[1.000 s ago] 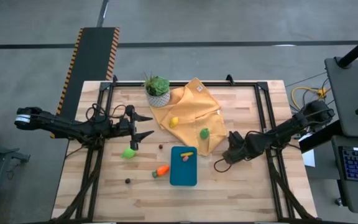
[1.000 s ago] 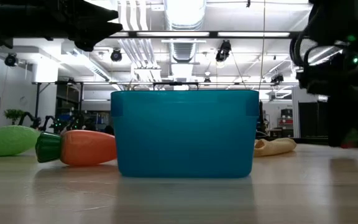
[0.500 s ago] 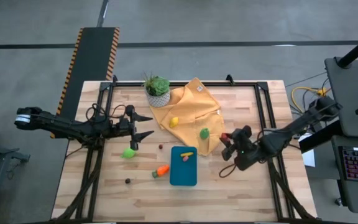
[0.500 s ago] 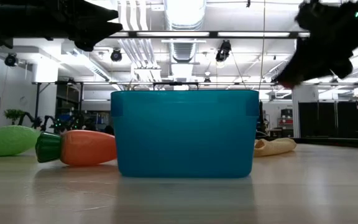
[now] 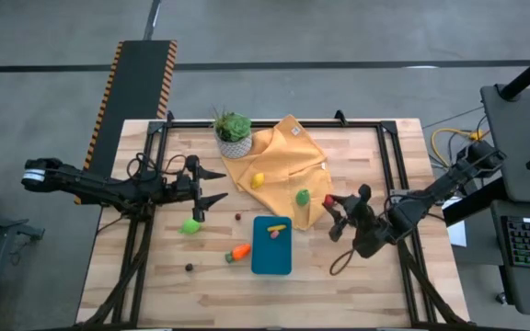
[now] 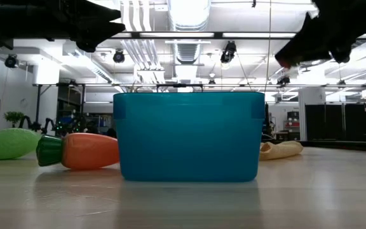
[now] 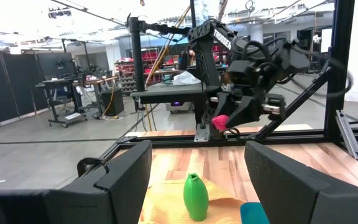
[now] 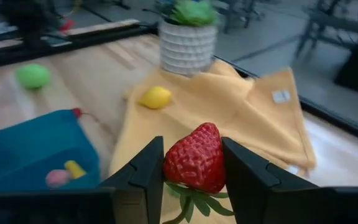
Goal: Pick and placing Produce into tupperware
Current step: Put the strawberry into the bin, then put the green corn into the bin
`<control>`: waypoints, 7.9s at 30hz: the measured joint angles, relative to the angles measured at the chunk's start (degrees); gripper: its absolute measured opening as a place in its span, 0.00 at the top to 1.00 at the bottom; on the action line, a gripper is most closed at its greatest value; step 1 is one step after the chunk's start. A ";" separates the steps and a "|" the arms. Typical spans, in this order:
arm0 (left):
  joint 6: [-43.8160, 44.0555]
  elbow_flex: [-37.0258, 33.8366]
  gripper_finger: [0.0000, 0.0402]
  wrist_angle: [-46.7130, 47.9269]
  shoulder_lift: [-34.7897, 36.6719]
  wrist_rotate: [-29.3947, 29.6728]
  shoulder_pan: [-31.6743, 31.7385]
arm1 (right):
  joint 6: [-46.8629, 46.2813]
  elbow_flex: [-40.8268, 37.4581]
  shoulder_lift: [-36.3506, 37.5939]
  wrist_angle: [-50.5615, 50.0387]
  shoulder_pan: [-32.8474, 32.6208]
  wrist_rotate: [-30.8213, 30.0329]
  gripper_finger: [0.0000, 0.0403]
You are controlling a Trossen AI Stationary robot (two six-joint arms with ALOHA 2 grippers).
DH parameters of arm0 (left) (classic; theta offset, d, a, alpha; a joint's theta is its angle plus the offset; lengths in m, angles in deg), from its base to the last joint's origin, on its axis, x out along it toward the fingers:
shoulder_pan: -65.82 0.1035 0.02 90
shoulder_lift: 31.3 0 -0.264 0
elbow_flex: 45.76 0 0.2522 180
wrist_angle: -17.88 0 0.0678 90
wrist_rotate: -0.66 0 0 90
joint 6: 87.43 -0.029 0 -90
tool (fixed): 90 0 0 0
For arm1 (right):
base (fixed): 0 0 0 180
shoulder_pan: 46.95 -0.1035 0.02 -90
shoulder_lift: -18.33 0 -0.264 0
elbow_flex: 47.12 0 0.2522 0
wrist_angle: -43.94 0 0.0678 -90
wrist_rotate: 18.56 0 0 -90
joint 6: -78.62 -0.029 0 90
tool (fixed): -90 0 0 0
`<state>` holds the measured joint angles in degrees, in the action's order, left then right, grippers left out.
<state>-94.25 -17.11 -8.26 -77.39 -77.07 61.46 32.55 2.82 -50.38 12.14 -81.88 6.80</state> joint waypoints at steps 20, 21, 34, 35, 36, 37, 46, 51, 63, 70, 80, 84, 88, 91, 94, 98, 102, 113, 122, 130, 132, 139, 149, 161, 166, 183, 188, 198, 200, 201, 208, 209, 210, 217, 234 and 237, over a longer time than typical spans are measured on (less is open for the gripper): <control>0.03 0.00 0.39 0.00 -0.02 0.00 0.00 | 43.08 0.00 0.13 38.51 -3.85 30.30 0.69; 0.03 0.02 0.39 0.00 -0.01 0.00 0.01 | 43.39 0.00 0.23 38.48 -3.83 30.36 0.69; 0.18 0.00 0.39 0.02 0.01 -0.01 0.01 | 41.74 -0.04 0.33 36.91 -1.04 32.77 0.69; 0.18 0.01 0.39 0.00 -0.01 0.00 0.01 | 41.35 -0.04 0.31 36.26 0.08 34.10 0.69; 0.18 0.00 0.39 0.01 0.00 0.00 0.00 | 40.94 -0.07 0.15 35.94 1.31 35.20 0.69; 0.18 0.02 0.39 0.01 0.01 -0.01 0.00 | 40.56 -0.07 -0.11 35.89 2.69 36.54 0.69; 0.18 0.02 0.39 0.02 -0.02 0.00 0.00 | 44.19 -0.09 -4.53 41.21 12.55 48.28 0.69; 0.17 0.00 0.39 0.04 -0.02 -0.01 0.01 | 46.00 2.10 -8.83 43.21 15.38 52.46 0.69; 0.14 0.00 0.39 0.01 0.00 -0.01 -0.01 | 48.13 15.69 -21.02 28.89 19.54 57.05 0.69; 0.14 0.01 0.39 0.02 0.01 -0.02 0.00 | 48.29 25.14 -25.02 13.59 21.21 61.67 0.69; 0.13 0.01 0.39 0.00 0.00 -0.02 0.00 | 48.58 36.84 -31.63 -10.17 24.27 67.66 0.69; 0.14 0.01 0.39 0.01 -0.02 -0.02 0.01 | 48.72 40.57 -34.41 -15.63 25.49 68.32 0.69; 0.12 0.00 0.39 0.09 -0.02 -0.02 0.01 | 49.15 42.82 -37.35 -16.62 26.41 71.08 0.69; 0.14 0.02 0.39 0.09 -0.02 -0.02 0.00 | 49.78 43.65 -39.12 -17.53 26.72 71.91 0.69; 0.14 0.01 0.39 0.13 -0.02 -0.02 0.01 | 50.01 44.11 -40.57 -18.15 26.90 72.15 0.69; 0.14 0.00 0.39 0.17 -0.01 -0.02 0.01 | 50.19 43.95 -41.43 -18.24 27.10 72.15 0.69; 0.14 0.00 0.39 0.04 -0.02 -0.04 -0.01 | 50.94 44.00 -42.59 -19.94 27.10 72.13 0.69; 0.16 0.00 0.39 0.11 -0.02 -0.03 -0.01 | 51.18 43.85 -42.60 -20.68 27.51 69.07 0.59; 0.16 -0.04 0.39 0.09 -0.02 -0.02 0.01 | 50.81 43.85 -42.55 -20.63 27.49 69.06 0.54; 0.25 -0.04 0.39 0.11 0.00 -0.04 -0.01 | 50.94 43.84 -42.16 -16.58 27.70 68.59 0.59; 0.29 -0.04 0.39 0.09 -0.02 -0.02 0.02 | 50.26 43.72 -41.39 -11.12 27.84 68.50 0.60; 0.36 -0.07 0.39 0.34 -0.01 -0.04 0.02 | 54.37 42.62 -35.86 -0.11 28.01 64.87 0.62; 0.42 -0.15 0.39 1.49 -0.01 -0.04 -0.02 | 53.95 22.45 -17.99 21.17 30.48 64.15 0.66; 0.42 -0.15 0.39 1.60 -0.02 -0.04 -0.03 | 50.86 -9.02 12.08 34.60 30.99 54.02 0.67; 0.42 -0.15 0.39 1.88 -0.02 -0.04 -0.03 | 45.03 -19.76 20.40 38.19 30.99 46.31 0.67; 0.40 -0.13 0.39 1.84 -0.02 -0.02 0.00 | 29.38 -31.69 19.56 47.93 30.95 47.73 0.23; 0.40 -0.13 0.39 1.84 -0.02 -0.02 -0.01 | 30.11 -29.64 12.21 47.93 30.97 45.56 0.09; 0.40 -0.13 0.39 1.82 -0.02 -0.02 0.00 | 34.53 -23.89 -4.70 49.27 30.97 44.96 0.07; 0.40 -0.13 0.39 1.81 -0.02 -0.02 -0.01 | 34.65 -22.67 -7.92 50.57 30.97 44.94 0.07; 0.40 -0.13 0.39 1.82 -0.02 -0.02 0.01 | 34.74 -21.95 -9.47 51.35 30.97 44.96 0.07; 0.40 -0.11 0.39 1.79 -0.01 -0.02 0.00 | 36.05 -16.55 -19.61 51.87 31.60 43.15 0.07; 0.40 -0.11 0.39 1.79 -0.02 0.00 0.00 | 36.01 -15.86 -20.81 51.87 31.68 43.10 0.07; 0.40 -0.09 0.39 1.79 -0.02 -0.02 0.00 | 35.99 -15.25 -21.99 51.90 31.81 43.10 0.07; 0.40 -0.07 0.39 1.79 -0.02 -0.01 -0.01 | 35.86 -11.87 -27.25 52.57 31.99 43.45 0.07; 0.38 -0.07 0.39 1.84 0.00 -0.02 0.00 | 36.69 -12.57 -24.72 53.01 33.85 43.56 0.16; 0.38 -0.07 0.39 1.84 0.00 -0.02 -0.01 | 36.61 -12.57 -25.18 52.95 33.85 43.63 0.23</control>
<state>-93.86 -17.17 -6.42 -77.39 -77.09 61.45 69.16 -9.75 -75.56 65.09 -48.03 50.43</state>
